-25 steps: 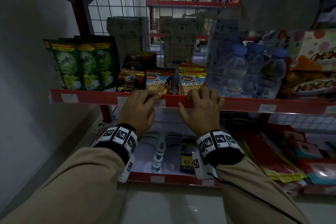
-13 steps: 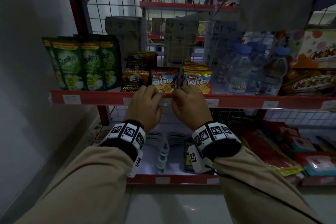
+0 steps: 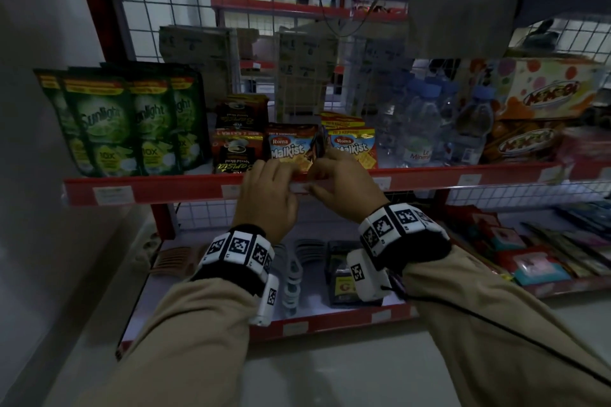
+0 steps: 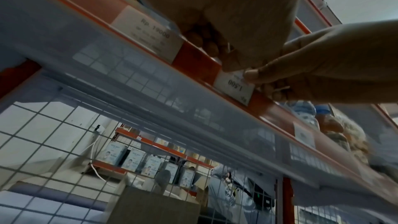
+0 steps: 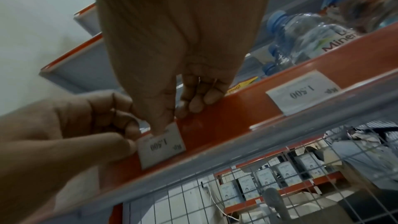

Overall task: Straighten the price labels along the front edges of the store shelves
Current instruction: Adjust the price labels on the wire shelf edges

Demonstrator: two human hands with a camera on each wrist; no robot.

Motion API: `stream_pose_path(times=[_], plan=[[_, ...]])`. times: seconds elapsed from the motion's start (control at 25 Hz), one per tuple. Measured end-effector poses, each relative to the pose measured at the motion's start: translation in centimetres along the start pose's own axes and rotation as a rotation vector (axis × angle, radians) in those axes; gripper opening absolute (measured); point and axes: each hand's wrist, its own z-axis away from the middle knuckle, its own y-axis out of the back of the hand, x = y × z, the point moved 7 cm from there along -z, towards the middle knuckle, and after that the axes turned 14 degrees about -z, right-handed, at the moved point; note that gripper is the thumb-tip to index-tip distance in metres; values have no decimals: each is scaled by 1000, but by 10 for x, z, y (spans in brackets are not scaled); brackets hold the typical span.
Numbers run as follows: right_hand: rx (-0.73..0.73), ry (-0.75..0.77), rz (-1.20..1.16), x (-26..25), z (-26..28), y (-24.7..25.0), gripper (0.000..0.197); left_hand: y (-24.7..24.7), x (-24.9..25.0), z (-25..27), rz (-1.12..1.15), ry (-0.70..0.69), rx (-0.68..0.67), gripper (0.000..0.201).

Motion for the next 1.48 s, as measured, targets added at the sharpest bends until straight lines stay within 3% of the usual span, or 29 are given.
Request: stream_pose_path(times=[0.2,0.36,0.44,0.56,0.72,0.8,0.96,1.04,1.12,1.32,1.48], plan=[[64,-105,-266,9,-5,11,7,-1,-6,-8,129,88,-24,36],[339,-195,-636,24,0,21,9,-2,-10,-7,183,119,27,33],[406,-238,-763,29,1,19,17,-4,-9,-8,175,131,29,37],[337,-243,-866,22,1,10,25,-4,-5,-8,130,145,32,42],[267,-295,-995,21,8,-3,31,-2,-2,-9,109,195,77,22],[278,-276,-943,21,12,-1,28,-4,-1,-9,72,189,60,16],[269,10,-447,2,8,21,34,-5,5,-11,-85,49,-34,18],[201,31,-281,-3,3,19,26,-3,3,-12,-90,0,-62,18],[193,7,-263,-2,2,17,17,3,-3,-12,20,18,-50,18],[363,-136,-492,19,5,24,8,10,-20,-11,127,124,-44,23],[264,-162,-402,17,3,9,7,10,-17,-10,93,99,-60,27]])
